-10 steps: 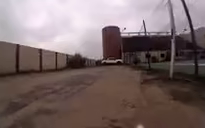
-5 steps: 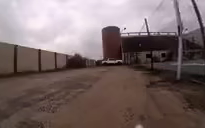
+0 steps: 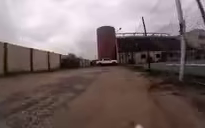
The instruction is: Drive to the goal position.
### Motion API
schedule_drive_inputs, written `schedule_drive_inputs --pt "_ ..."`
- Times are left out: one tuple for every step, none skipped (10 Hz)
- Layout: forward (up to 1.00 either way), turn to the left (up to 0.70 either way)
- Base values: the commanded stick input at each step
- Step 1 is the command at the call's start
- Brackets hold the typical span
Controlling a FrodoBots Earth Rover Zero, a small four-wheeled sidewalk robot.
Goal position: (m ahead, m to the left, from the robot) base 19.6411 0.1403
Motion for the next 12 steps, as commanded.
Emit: schedule_drive_inputs --pt "0.70 0.00" --pt "0.70 0.00" --pt "0.70 0.00" --pt "0.70 0.00" --pt "0.70 0.00" --pt "0.70 0.00" --pt "0.70 0.00" --pt "0.70 0.00" --pt "0.70 0.00" --pt "0.70 0.00" --pt "0.70 0.00" --pt "0.70 0.00"
